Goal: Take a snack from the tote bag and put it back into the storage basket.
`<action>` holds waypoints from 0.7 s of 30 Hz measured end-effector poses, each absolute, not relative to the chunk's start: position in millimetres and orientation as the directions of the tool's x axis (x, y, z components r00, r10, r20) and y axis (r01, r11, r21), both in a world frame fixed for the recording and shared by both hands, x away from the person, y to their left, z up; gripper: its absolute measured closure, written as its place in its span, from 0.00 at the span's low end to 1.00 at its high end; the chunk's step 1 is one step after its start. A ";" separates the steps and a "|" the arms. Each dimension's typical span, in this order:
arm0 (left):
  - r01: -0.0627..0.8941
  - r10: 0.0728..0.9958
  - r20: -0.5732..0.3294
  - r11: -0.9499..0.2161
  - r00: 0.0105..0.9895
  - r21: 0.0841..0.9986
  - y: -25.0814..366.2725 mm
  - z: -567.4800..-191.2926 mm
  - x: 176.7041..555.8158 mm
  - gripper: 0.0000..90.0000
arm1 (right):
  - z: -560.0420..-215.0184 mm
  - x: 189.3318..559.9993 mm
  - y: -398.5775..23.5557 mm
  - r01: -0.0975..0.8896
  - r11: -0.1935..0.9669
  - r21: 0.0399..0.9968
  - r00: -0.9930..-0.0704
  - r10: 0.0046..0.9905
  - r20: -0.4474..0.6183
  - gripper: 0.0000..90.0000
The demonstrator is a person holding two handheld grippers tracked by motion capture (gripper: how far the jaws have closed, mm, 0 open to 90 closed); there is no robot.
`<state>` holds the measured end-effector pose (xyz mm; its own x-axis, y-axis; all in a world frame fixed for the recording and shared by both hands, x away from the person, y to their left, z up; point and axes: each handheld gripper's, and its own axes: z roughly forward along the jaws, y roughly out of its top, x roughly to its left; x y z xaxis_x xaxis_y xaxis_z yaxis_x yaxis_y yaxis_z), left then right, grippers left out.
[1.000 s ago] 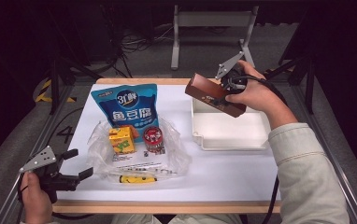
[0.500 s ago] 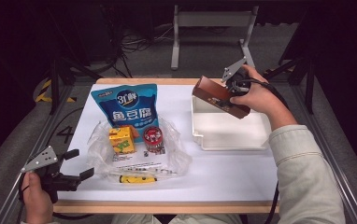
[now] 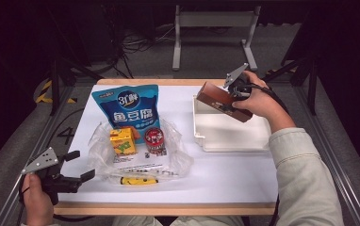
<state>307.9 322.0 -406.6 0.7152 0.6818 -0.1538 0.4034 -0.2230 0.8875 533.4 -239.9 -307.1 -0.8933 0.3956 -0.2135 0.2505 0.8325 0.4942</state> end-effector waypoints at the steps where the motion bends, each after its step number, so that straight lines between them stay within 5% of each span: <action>1: 0.404 0.682 -0.154 -0.223 0.715 0.887 322.1 -406.6 308.0 0.02 | -308.9 533.7 -240.4 0.259 0.832 0.490 -0.892 0.401 -0.210 0.47; 21: 0.404 0.686 -0.154 -0.220 0.711 0.888 323.4 -407.3 305.7 0.02 | -339.7 544.7 -251.9 0.303 0.841 0.449 -0.882 0.426 -0.202 0.47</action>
<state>305.7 323.4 -407.3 0.7110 0.6862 -0.1540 0.4043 -0.2197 0.8879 544.7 -251.9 -339.7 -0.8819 0.4260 -0.2020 0.3032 0.8405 0.4489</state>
